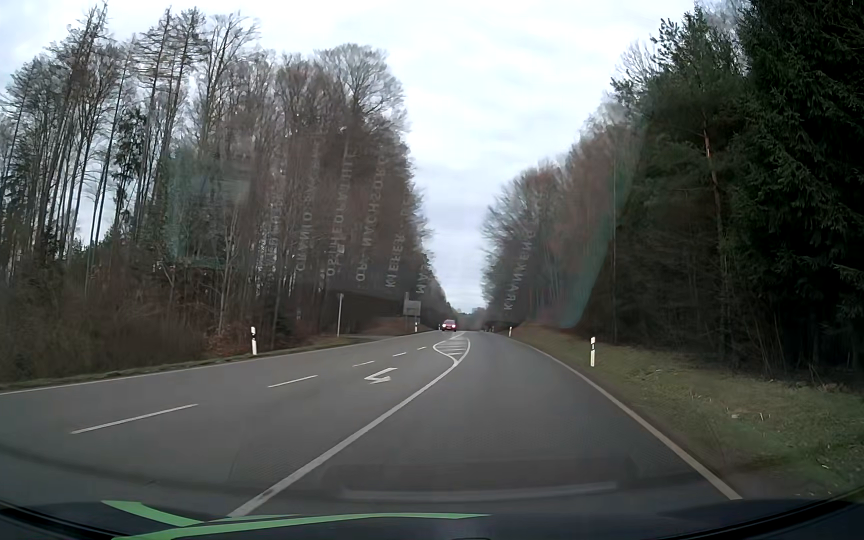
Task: Follow the waypoints while adhering to traffic rules and regulations
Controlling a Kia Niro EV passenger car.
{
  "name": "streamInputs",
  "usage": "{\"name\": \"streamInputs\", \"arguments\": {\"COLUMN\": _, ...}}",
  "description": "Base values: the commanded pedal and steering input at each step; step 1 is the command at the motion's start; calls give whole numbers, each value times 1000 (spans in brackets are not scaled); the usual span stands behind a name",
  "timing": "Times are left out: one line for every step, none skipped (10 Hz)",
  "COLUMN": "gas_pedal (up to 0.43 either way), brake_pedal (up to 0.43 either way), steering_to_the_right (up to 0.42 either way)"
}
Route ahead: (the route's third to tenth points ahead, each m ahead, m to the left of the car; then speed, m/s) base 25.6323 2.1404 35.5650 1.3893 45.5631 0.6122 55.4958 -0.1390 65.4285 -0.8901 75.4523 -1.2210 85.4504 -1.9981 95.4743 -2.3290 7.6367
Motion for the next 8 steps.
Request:
{"name": "streamInputs", "arguments": {"gas_pedal": 240, "brake_pedal": 0, "steering_to_the_right": 121}}
{"name": "streamInputs", "arguments": {"gas_pedal": 268, "brake_pedal": 0, "steering_to_the_right": 110}}
{"name": "streamInputs", "arguments": {"gas_pedal": 268, "brake_pedal": 0, "steering_to_the_right": 97}}
{"name": "streamInputs", "arguments": {"gas_pedal": 268, "brake_pedal": 0, "steering_to_the_right": 81}}
{"name": "streamInputs", "arguments": {"gas_pedal": 268, "brake_pedal": 0, "steering_to_the_right": 66}}
{"name": "streamInputs", "arguments": {"gas_pedal": 280, "brake_pedal": 0, "steering_to_the_right": 50}}
{"name": "streamInputs", "arguments": {"gas_pedal": 287, "brake_pedal": 0, "steering_to_the_right": 33}}
{"name": "streamInputs", "arguments": {"gas_pedal": 287, "brake_pedal": 0, "steering_to_the_right": 18}}
